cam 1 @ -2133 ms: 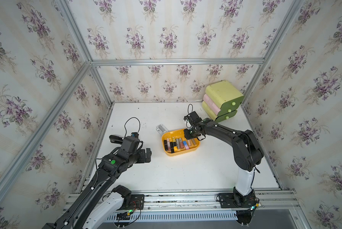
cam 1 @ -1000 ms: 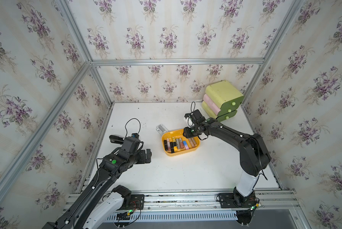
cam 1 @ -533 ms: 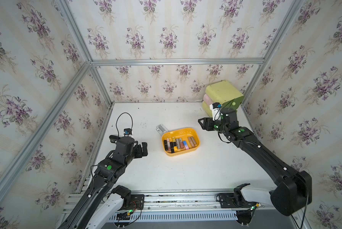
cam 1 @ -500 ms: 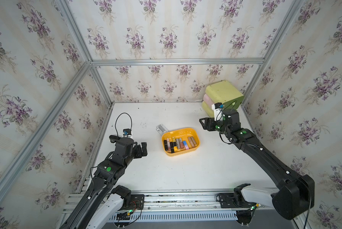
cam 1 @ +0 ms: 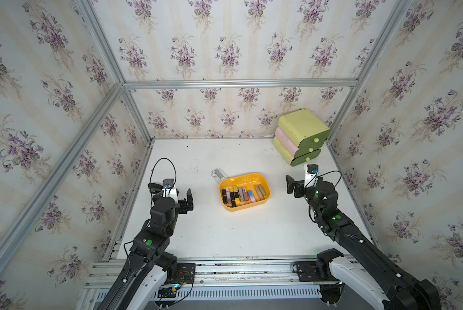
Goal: Put the lipstick into the storage box
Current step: Reset both arms
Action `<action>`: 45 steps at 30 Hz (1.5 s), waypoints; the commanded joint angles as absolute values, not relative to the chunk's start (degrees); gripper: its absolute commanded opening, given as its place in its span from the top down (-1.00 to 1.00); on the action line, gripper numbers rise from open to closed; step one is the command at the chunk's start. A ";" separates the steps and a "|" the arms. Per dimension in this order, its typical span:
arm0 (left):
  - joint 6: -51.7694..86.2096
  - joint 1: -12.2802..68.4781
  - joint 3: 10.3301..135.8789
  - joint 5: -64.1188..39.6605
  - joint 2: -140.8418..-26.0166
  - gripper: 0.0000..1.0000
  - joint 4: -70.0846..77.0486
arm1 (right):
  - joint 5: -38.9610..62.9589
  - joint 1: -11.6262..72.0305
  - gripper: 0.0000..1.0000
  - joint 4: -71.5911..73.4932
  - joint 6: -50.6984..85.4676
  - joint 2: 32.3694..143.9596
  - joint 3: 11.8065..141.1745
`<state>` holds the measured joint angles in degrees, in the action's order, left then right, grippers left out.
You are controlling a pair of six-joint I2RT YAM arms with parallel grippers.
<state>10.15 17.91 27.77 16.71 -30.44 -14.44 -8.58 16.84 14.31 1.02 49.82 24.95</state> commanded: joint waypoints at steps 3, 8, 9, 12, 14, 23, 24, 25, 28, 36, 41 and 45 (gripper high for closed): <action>7.04 13.18 26.24 15.44 -36.41 -0.99 -2.50 | -8.85 8.25 -0.99 28.97 -2.21 55.03 20.56; 9.25 6.57 23.79 10.89 -44.72 -0.99 6.96 | -3.58 4.48 -0.99 45.04 -1.00 66.66 16.70; 9.86 5.22 23.00 10.10 -46.66 -0.99 9.53 | -3.34 4.48 -0.99 47.94 -0.90 69.33 16.58; 9.25 2.11 21.50 8.16 -52.57 -0.99 16.24 | -2.04 4.47 -0.98 54.78 -0.02 76.67 16.36; 8.22 0.79 21.07 7.24 -56.57 -0.99 19.42 | -1.21 4.44 -0.97 58.28 -0.81 79.86 16.22; 4.61 -1.01 20.93 4.30 -72.87 -0.99 35.80 | -0.88 4.40 -0.98 66.61 -2.86 83.94 14.01; 3.39 -1.05 21.49 3.67 -73.70 -0.99 36.22 | -1.00 4.39 -0.98 67.91 -2.82 84.44 13.59; 2.29 -1.04 21.58 3.20 -74.40 -0.99 37.64 | -1.26 4.39 -0.98 69.00 -2.68 84.91 13.12; 0.01 -1.05 18.78 1.38 -76.99 -0.99 46.73 | -1.06 4.39 -0.98 74.94 -2.98 87.05 10.70; -0.95 -0.97 15.35 -0.65 -85.52 -0.99 59.71 | 0.79 4.39 -0.99 82.09 -3.72 87.26 7.50; -0.50 -1.05 19.66 0.36 -85.67 -0.99 51.41 | -0.02 4.39 -0.99 79.46 -3.36 87.54 9.09; -0.13 -0.97 22.79 1.63 -86.37 -1.00 46.55 | -0.55 3.36 -0.99 73.92 -1.76 87.84 11.93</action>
<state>0.19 -0.99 22.02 0.60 -85.97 49.36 0.21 3.95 77.08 -3.09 87.59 11.09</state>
